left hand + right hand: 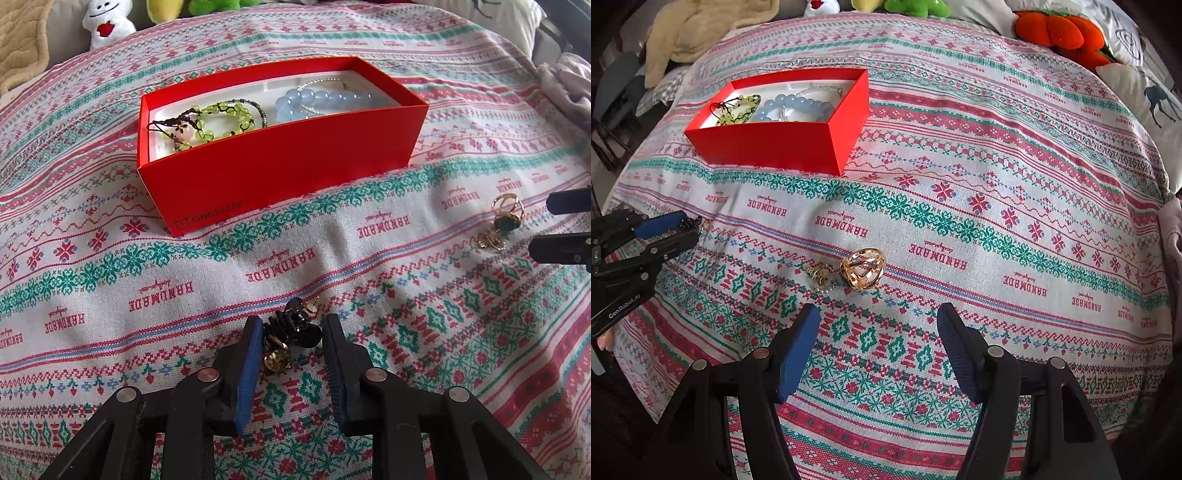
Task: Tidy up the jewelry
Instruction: 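Move the left tool to the black hair clip and close on it, then close the right tool on the openwork gold ring while the left tool holds the black clip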
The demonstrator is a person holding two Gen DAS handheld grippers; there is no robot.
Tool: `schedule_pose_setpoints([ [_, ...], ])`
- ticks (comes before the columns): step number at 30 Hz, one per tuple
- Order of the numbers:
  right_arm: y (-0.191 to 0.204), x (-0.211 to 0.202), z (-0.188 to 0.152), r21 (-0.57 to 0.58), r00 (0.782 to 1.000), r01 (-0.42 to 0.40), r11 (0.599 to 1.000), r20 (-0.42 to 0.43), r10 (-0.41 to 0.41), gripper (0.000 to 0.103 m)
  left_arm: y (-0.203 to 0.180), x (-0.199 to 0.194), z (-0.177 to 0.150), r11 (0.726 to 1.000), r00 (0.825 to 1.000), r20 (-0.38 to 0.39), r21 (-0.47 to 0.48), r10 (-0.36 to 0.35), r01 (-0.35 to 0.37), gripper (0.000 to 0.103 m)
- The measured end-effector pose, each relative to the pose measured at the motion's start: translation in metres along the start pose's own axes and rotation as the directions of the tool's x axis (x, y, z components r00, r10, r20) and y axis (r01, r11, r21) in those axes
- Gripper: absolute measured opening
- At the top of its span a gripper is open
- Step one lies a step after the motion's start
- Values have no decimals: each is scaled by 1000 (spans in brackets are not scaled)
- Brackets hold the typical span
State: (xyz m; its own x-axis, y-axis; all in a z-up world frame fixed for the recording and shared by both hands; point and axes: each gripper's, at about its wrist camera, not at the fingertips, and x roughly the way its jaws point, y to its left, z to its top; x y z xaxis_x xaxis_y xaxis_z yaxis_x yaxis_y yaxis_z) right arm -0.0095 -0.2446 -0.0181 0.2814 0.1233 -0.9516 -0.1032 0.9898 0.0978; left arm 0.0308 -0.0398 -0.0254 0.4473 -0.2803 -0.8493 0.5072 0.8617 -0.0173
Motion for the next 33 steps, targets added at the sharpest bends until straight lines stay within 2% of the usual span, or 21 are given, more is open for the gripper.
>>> schedule_pose_setpoints([
  [12,-9,-2,10,78,999,-38,996,19,37,69,14,-22,7,998,999,46,-68,-6,9,26],
  [17,-10,1,14,114,998,-66,991,10,65,69,26,-28,9,990,998,52,-135,-43,49,26],
  [23,-6,7,20,131,996,-87,988,-2,88,68,41,-26,8,963,994,34,-247,-102,107,26],
  [33,-1,17,27,146,993,-110,983,-29,115,40,55,-20,0,910,984,-1,-379,-179,165,26],
])
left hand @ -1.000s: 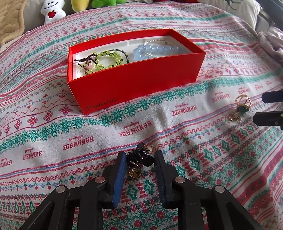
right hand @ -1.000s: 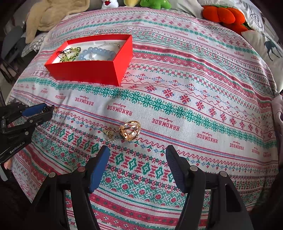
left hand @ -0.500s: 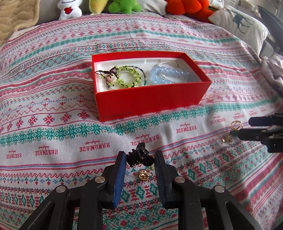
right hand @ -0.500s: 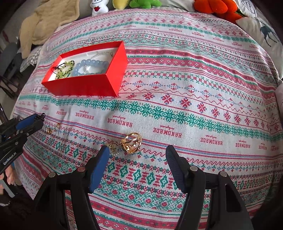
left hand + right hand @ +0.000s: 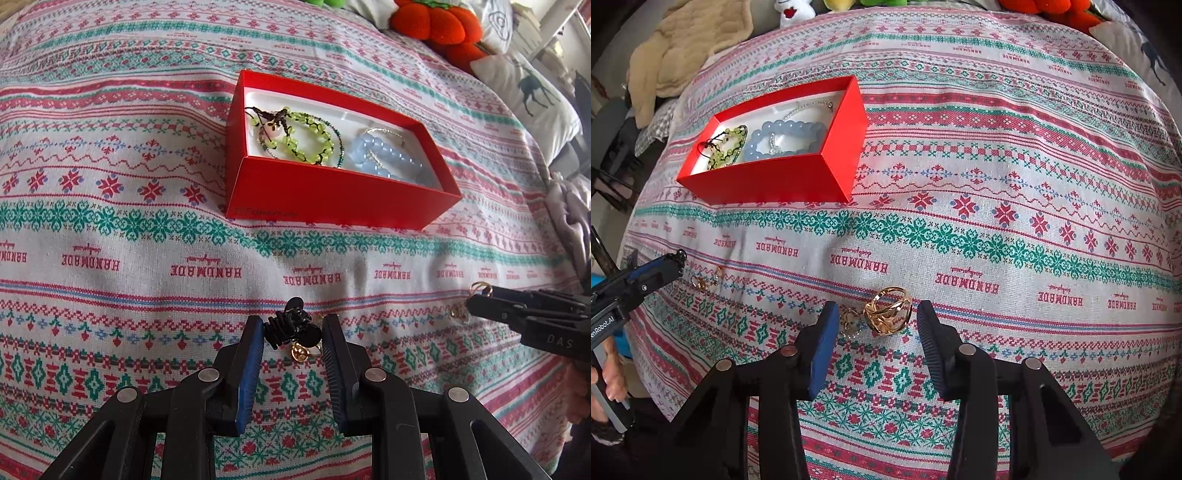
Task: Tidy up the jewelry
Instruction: 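Close the right tool on the openwork gold ring while the left tool holds the black clip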
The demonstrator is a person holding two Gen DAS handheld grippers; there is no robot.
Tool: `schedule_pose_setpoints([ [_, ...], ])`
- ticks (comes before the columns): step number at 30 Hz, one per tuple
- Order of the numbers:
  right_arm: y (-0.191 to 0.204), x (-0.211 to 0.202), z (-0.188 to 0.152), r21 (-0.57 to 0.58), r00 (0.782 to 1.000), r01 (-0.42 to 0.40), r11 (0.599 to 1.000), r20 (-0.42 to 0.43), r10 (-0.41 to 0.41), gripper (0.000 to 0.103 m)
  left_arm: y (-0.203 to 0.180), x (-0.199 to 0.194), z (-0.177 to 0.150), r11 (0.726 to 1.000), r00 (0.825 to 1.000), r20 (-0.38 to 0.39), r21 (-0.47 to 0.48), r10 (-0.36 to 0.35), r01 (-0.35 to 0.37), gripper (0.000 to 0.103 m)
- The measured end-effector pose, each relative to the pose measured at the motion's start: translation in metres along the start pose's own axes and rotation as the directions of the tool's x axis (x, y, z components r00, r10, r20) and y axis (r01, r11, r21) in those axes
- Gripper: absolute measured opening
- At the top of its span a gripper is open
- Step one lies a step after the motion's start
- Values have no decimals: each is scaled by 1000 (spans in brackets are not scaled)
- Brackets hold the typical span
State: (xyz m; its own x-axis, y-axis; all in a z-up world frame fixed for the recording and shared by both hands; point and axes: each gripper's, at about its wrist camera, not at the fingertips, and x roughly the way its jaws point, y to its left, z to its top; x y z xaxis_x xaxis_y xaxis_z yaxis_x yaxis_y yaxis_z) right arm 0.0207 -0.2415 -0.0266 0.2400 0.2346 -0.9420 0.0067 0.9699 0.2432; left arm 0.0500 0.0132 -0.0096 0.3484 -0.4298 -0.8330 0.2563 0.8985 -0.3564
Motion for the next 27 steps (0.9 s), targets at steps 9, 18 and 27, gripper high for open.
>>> schedule_pose_setpoints([
  [9,9,0,5,-27,1000,7,1000,9,-7,19,-1,-3,-5,999,999,-2,14,33,-33,26],
  [18,21,-10,8,-52,999,0,999,36,2,19,-10,-1,0,997,998,6,35,64,-64,26],
  [27,40,-19,15,-74,998,-24,997,62,29,19,-22,-6,13,996,997,33,51,67,-69,26],
])
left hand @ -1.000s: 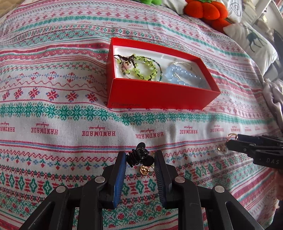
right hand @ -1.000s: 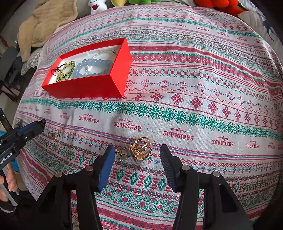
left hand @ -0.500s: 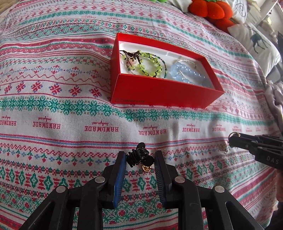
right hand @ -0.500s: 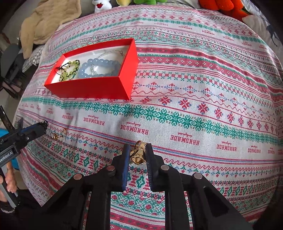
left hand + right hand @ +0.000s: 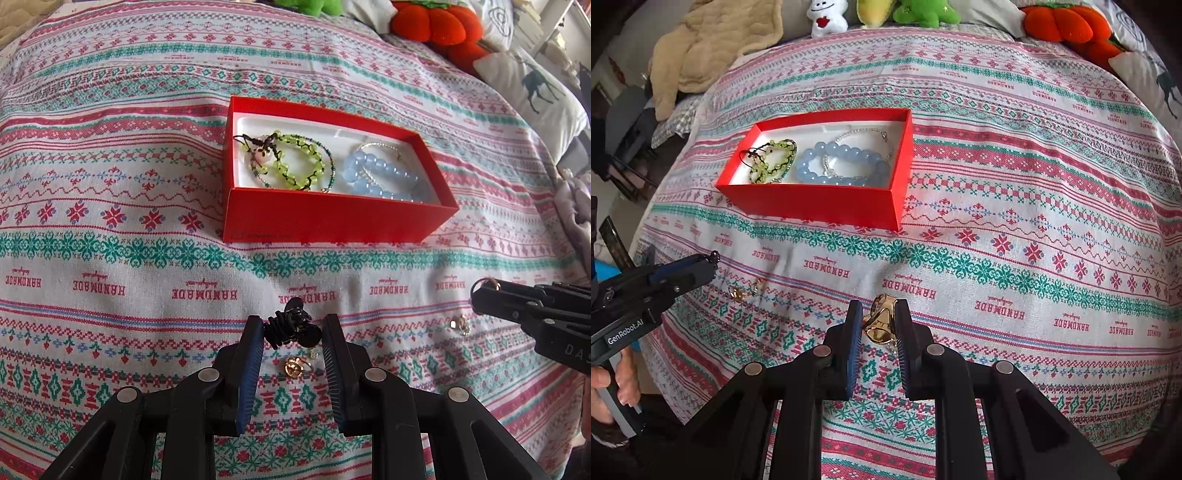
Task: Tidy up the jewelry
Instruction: 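Close the right tool on the openwork gold ring while the left tool holds the black clip, then carry the clip and gold ring into the red box and open both tools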
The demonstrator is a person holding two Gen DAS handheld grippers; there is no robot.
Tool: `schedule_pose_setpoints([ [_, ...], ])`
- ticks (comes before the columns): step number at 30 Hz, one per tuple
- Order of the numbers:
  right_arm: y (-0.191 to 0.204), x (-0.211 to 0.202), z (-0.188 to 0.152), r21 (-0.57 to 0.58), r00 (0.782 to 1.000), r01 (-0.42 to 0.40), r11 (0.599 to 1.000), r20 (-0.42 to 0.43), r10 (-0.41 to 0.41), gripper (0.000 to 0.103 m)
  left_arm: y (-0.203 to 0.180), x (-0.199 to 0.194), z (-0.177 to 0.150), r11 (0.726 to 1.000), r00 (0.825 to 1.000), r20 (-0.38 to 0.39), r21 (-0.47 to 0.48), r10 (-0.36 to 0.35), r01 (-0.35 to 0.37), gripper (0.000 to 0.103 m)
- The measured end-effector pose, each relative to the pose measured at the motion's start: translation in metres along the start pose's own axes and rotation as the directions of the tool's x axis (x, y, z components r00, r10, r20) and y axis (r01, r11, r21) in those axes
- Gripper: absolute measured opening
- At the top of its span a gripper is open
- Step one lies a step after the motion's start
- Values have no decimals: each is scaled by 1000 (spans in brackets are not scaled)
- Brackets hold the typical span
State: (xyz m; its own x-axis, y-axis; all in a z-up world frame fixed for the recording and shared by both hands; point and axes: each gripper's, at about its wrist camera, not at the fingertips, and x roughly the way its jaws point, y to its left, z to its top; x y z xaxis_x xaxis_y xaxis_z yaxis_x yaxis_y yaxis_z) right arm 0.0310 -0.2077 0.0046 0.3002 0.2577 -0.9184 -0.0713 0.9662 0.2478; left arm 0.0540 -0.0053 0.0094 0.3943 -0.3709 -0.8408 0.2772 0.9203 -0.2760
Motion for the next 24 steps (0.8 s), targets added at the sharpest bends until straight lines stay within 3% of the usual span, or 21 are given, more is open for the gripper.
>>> schedule_pose_setpoints([
  [8,13,-12,15,6,999,-30,1000,43,30,19,-11,-5,17,1000,1000,26,14,-2,1,26],
  [16,18,-18,35,62,994,-71,996,81,66,19,-9,-7,42,999,998,55,-41,-30,32,26],
  [24,15,-10,60,120,988,-108,987,123,93,19,-9,16,64,998,996,91,-64,-5,11,26],
])
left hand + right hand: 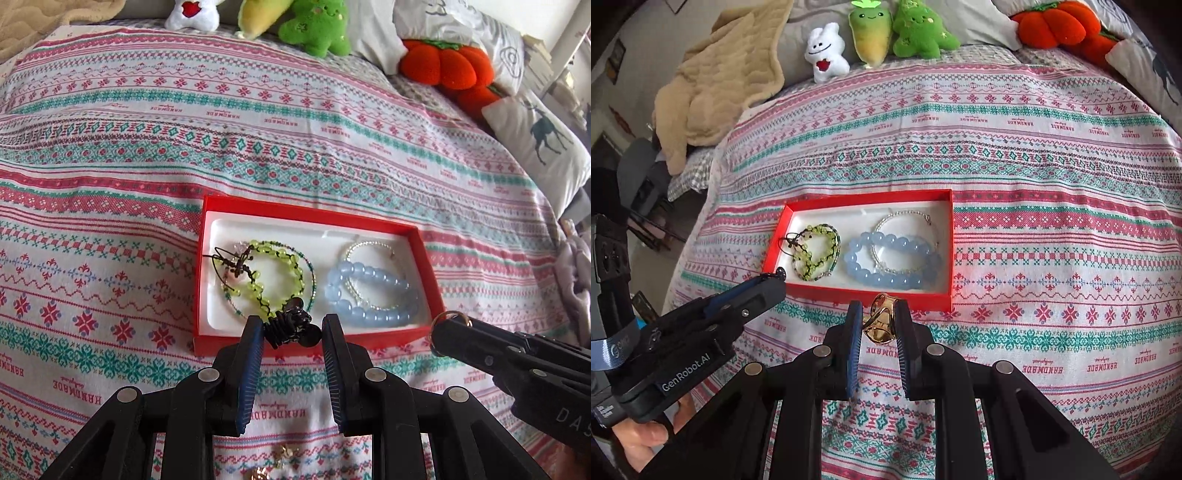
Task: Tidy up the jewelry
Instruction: 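Carry the clip and gold ring into the red box and open both tools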
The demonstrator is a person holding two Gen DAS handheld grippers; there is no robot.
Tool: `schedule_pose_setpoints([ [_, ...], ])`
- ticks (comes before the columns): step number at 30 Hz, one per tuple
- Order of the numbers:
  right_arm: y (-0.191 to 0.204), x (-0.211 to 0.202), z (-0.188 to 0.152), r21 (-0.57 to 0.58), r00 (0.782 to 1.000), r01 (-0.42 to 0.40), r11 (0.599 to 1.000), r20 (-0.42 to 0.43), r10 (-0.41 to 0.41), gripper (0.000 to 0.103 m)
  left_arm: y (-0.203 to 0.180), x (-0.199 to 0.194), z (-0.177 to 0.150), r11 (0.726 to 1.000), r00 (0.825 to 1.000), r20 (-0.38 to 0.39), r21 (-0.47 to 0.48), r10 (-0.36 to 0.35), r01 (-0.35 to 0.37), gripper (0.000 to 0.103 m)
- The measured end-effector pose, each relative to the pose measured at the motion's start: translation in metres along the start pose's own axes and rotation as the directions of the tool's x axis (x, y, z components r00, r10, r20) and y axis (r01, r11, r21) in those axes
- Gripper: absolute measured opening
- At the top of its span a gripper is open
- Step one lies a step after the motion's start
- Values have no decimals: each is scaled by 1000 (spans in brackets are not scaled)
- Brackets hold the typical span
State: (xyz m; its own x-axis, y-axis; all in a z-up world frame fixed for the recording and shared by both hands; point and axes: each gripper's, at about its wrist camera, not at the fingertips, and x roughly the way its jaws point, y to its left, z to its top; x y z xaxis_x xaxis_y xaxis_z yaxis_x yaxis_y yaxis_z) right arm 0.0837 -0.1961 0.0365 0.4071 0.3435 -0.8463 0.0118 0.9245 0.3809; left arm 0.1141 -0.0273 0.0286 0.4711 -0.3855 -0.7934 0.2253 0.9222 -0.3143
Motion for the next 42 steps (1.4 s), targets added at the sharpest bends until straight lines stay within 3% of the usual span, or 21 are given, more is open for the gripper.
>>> schedule_pose_setpoints([
  [12,-18,25,18,38,1000,12,999,19,-13,19,-3,35,9,997,998,13,25,67,-67,27],
  [26,-24,32,20,31,1000,7,999,18,-8,19,-7,33,9,991,993,32,72,113,-115,27],
  [28,-23,28,21,30,1000,-4,1000,20,4,20,-8,29,8,990,993,31,82,115,-117,31],
  [30,-22,23,21,27,1000,-9,1000,26,8,22,-9,26,7,989,993,29,87,117,-119,43],
  [37,-24,4,18,23,999,-12,1000,41,11,39,-14,10,1,987,993,35,109,115,-118,54],
  [42,-29,-9,13,35,999,-4,999,48,3,48,-20,-5,-6,984,993,51,134,111,-117,73],
])
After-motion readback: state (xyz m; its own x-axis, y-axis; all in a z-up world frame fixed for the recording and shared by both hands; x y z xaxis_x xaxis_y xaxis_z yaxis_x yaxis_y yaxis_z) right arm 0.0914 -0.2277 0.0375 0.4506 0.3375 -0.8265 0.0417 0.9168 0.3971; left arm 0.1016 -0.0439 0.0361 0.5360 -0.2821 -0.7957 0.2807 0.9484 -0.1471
